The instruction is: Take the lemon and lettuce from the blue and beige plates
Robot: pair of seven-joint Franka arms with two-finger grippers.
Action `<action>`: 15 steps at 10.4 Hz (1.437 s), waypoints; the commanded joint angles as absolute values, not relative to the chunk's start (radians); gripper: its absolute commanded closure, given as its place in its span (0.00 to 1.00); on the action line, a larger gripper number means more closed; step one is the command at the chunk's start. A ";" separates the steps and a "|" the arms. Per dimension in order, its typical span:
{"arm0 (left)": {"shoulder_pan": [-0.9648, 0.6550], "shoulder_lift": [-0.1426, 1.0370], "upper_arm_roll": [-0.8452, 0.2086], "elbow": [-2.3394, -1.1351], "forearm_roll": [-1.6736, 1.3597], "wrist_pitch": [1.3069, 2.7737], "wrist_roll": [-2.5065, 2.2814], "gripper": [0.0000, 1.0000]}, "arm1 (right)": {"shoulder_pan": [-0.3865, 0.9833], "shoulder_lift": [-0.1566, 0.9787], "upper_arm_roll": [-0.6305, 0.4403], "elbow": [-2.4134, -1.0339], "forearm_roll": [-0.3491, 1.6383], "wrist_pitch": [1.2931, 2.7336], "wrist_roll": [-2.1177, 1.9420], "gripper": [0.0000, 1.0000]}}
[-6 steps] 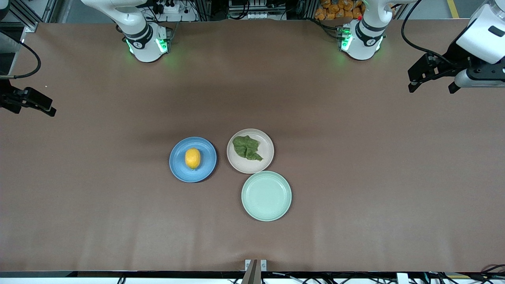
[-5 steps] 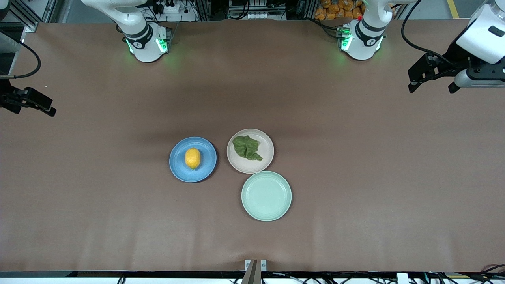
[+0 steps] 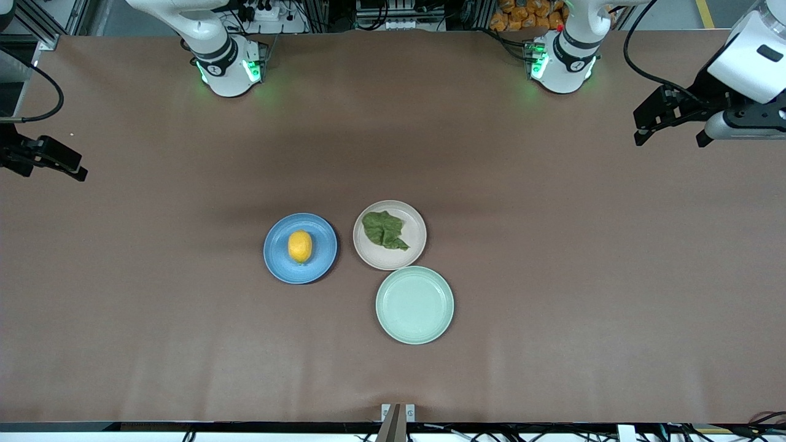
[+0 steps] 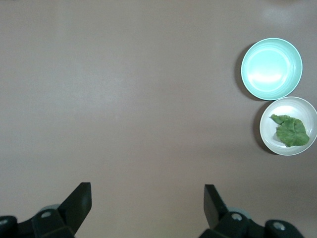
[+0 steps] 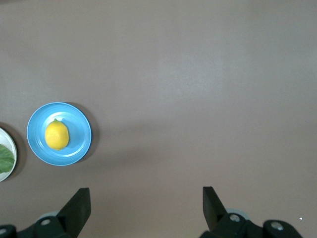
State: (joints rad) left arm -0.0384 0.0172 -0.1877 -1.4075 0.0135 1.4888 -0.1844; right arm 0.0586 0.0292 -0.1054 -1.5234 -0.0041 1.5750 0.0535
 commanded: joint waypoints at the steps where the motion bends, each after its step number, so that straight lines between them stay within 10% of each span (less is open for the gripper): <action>1: -0.035 0.032 -0.198 -1.425 0.000 1.489 -0.179 0.00 | 0.055 0.034 -0.104 -1.505 -0.009 1.552 0.045 0.00; 15: -0.153 0.187 -0.367 -1.712 0.012 1.954 -0.614 0.00 | 0.181 0.115 -0.098 -1.506 0.006 1.532 0.055 0.00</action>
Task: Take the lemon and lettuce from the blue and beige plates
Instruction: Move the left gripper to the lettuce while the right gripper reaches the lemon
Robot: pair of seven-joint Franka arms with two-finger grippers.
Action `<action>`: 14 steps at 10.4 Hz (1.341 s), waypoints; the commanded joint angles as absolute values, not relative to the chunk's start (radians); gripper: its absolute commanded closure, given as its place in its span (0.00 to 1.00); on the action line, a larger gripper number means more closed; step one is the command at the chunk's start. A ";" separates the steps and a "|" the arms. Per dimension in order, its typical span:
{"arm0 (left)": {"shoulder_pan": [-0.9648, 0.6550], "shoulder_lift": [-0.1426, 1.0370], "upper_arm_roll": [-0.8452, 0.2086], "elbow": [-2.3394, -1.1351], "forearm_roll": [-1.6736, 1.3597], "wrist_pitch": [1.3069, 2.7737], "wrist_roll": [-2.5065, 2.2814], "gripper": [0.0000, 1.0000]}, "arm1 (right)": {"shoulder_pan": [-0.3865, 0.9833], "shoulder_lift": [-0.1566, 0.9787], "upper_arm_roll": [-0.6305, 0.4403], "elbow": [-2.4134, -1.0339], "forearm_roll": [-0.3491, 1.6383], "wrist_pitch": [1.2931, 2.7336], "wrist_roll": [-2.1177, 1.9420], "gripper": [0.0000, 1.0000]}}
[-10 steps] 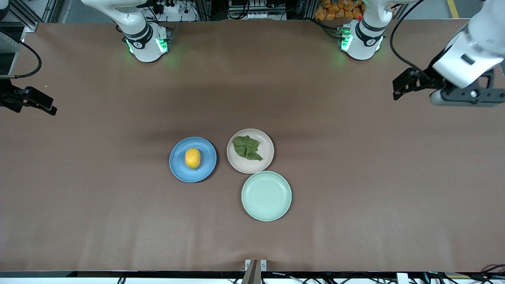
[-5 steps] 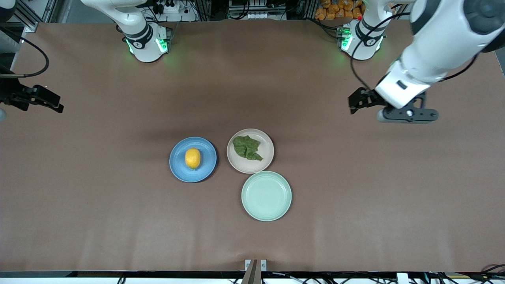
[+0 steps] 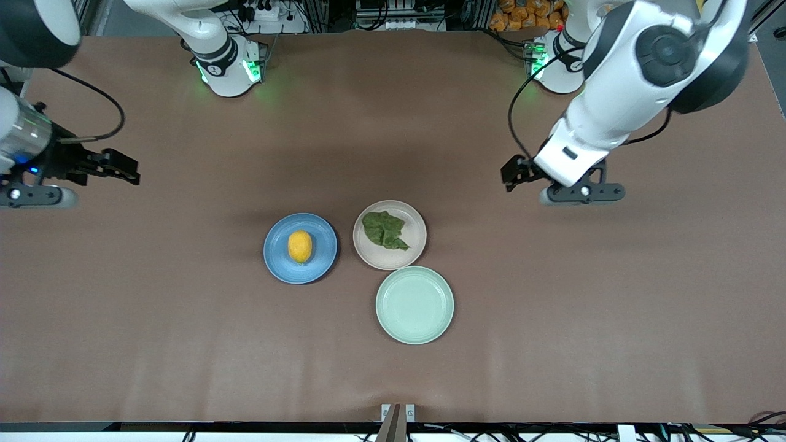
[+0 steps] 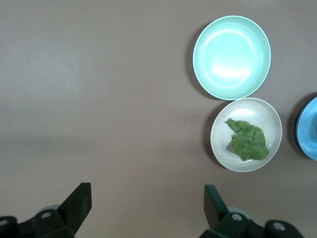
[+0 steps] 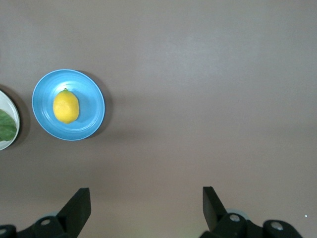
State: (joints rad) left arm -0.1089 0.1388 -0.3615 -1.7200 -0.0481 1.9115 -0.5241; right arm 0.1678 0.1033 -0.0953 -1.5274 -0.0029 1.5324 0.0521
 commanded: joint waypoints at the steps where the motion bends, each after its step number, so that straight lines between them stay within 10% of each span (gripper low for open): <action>1: -0.190 0.228 -0.367 -1.706 0.056 1.988 -0.677 0.00 | 0.183 0.115 -0.098 -1.509 0.018 1.546 0.060 0.00; 8: -0.412 0.636 -0.351 -1.490 0.277 2.225 -1.121 0.00 | 0.265 0.256 -0.097 -1.513 0.063 1.693 0.064 0.00; 14: -0.592 0.747 -0.230 -1.457 0.321 2.452 -1.187 0.00 | 0.348 0.400 -0.097 -1.577 0.113 1.885 0.072 0.00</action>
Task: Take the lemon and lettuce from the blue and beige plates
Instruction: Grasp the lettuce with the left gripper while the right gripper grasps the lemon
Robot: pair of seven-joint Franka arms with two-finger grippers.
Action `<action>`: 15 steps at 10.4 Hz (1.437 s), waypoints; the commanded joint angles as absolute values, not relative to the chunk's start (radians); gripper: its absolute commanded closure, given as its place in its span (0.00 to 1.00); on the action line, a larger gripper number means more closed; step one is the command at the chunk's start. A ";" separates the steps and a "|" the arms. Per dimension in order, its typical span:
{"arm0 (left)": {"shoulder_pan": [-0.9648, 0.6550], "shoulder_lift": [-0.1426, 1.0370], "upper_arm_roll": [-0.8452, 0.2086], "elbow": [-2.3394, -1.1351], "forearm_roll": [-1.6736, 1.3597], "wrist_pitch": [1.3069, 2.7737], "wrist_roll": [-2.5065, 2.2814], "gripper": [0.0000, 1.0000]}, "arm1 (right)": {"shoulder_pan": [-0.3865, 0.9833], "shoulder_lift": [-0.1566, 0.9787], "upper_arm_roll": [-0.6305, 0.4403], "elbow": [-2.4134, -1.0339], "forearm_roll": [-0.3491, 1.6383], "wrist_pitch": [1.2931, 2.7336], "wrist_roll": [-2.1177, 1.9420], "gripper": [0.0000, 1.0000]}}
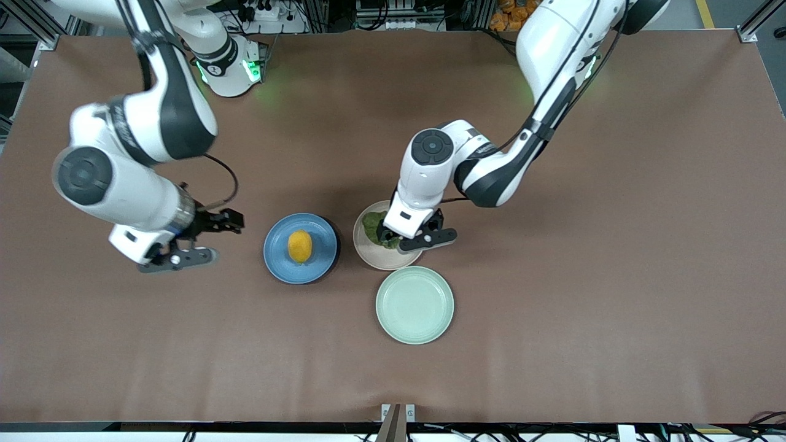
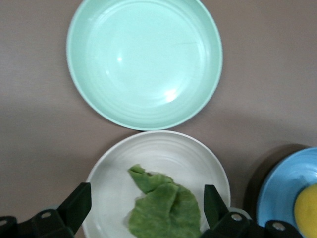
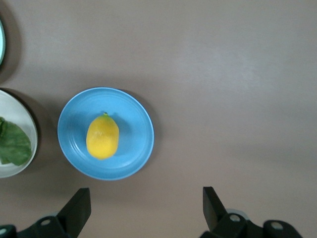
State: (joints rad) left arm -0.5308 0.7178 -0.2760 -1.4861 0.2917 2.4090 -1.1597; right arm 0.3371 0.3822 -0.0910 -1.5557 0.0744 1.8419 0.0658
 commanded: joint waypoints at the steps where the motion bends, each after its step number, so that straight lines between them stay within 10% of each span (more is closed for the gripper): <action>1: -0.619 0.762 -0.223 -1.457 0.322 2.465 -1.187 0.00 | 0.351 0.414 -0.097 -1.600 0.129 1.938 0.072 0.00; 13: -0.726 0.870 -0.146 -1.454 0.322 2.493 -1.180 0.00 | 0.489 0.498 -0.098 -1.891 0.144 2.388 0.164 0.00; 14: -0.726 0.871 -0.146 -1.454 0.322 2.493 -1.181 0.07 | 0.492 0.509 -0.098 -1.897 0.143 2.408 0.173 0.00; 15: -0.726 0.876 -0.146 -1.456 0.322 2.493 -1.187 0.46 | 0.502 0.515 -0.098 -1.907 0.144 2.430 0.173 0.00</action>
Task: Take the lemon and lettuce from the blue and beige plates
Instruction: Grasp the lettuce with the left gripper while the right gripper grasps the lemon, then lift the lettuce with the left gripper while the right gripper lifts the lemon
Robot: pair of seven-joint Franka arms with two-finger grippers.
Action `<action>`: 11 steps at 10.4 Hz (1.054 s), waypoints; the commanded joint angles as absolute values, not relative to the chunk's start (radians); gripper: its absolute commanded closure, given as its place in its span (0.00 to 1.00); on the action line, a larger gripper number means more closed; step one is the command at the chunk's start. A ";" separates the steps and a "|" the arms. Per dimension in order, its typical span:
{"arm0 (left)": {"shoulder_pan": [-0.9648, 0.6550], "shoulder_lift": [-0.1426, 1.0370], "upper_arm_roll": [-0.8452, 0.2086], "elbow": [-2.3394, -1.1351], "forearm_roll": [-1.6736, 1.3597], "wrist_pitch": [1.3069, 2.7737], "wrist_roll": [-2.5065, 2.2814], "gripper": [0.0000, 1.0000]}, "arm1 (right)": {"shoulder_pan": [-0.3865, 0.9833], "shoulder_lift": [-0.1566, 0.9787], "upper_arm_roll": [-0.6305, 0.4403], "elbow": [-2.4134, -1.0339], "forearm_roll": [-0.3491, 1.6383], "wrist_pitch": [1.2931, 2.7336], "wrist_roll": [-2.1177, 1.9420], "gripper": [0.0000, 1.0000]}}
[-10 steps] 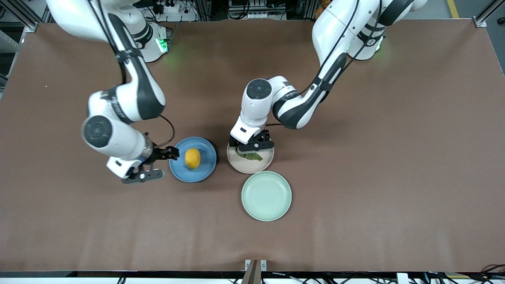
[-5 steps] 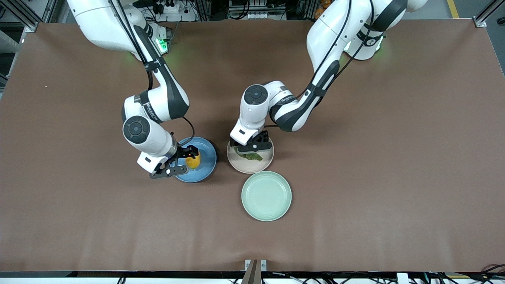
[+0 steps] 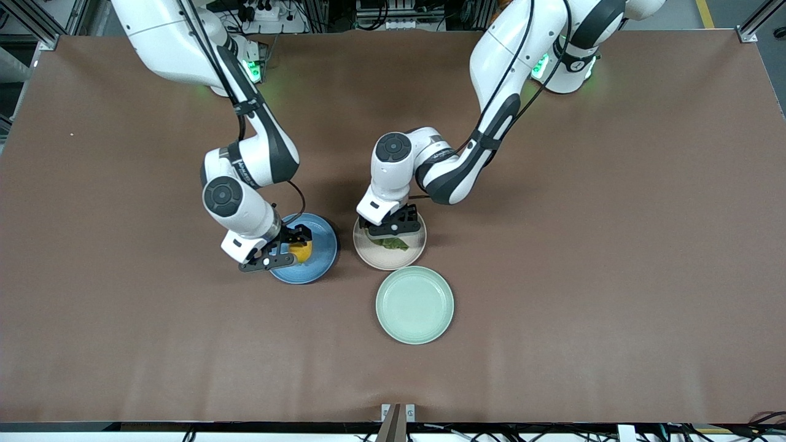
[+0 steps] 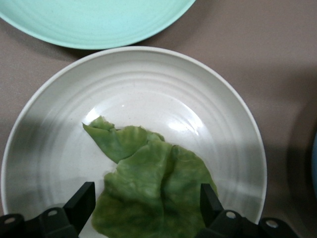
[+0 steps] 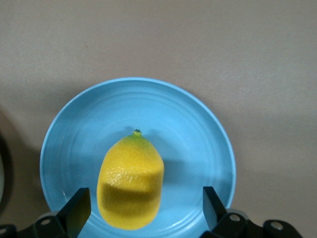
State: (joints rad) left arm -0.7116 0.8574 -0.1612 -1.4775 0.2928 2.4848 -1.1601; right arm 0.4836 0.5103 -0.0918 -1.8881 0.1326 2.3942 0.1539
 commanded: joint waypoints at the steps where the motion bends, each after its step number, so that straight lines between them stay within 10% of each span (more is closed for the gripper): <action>1: -0.726 0.876 -0.146 -1.456 0.321 2.493 -1.199 0.87 | 0.505 0.528 -0.098 -1.907 0.143 2.442 0.190 0.00; 2: -0.726 0.874 -0.146 -1.454 0.321 2.493 -1.231 1.00 | 0.518 0.534 -0.098 -1.907 0.143 2.448 0.205 0.00; 11: -0.706 0.715 -0.147 -1.459 0.311 2.358 -1.279 1.00 | 0.546 0.629 -0.100 -1.907 0.133 2.556 0.235 0.01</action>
